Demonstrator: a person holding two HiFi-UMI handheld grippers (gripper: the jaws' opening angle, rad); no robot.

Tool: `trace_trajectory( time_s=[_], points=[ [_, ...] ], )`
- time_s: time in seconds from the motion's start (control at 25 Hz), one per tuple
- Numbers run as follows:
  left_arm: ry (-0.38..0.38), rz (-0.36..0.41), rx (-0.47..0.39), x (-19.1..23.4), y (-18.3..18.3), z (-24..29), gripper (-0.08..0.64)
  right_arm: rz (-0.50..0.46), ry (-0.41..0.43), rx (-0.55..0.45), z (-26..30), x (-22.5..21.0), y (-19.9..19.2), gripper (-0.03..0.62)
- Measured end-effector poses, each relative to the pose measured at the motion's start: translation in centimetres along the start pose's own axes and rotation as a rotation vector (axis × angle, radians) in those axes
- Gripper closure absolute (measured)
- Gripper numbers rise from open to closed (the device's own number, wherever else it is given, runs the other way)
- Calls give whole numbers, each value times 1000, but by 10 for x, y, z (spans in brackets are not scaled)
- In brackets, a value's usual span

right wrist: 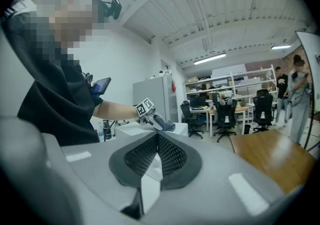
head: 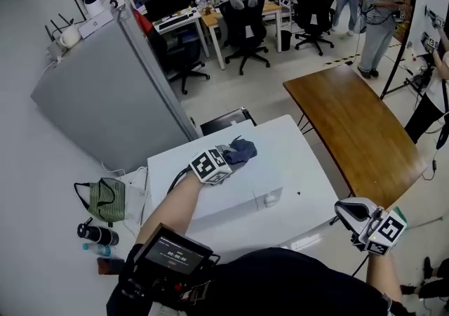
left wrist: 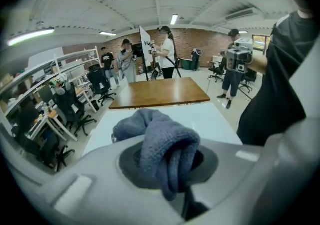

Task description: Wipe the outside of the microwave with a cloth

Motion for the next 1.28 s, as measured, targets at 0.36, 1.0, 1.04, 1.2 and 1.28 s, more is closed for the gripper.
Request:
trace_trajectory(
  time_s=[0.36, 1.0, 1.04, 1.2, 1.28],
  points=[
    [-39, 25, -99, -15, 36, 10, 503, 5, -16, 6, -12, 0, -2, 586],
    [113, -142, -56, -45, -249, -225, 503, -106, 368, -22, 193, 148, 42, 586],
    [100, -134, -57, -45, -242, -217, 503, -95, 365, -31, 191, 147, 46, 586],
    [32, -49, -28, -45, -187, -171, 503, -66, 282, -23, 153, 117, 39, 586],
    [-20, -7, -29, -49, -146, -133, 503, -59, 224, -10, 121, 93, 26, 586]
  ],
)
Point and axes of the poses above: the fingertips, and each gripper's own axes: z forward along the fingers, x to its left, y out of its top, the point moved 7 cm from there along -z, backward along the fingers, and after that the axes turned 5 degrees about -z, right-handed, at the moved point
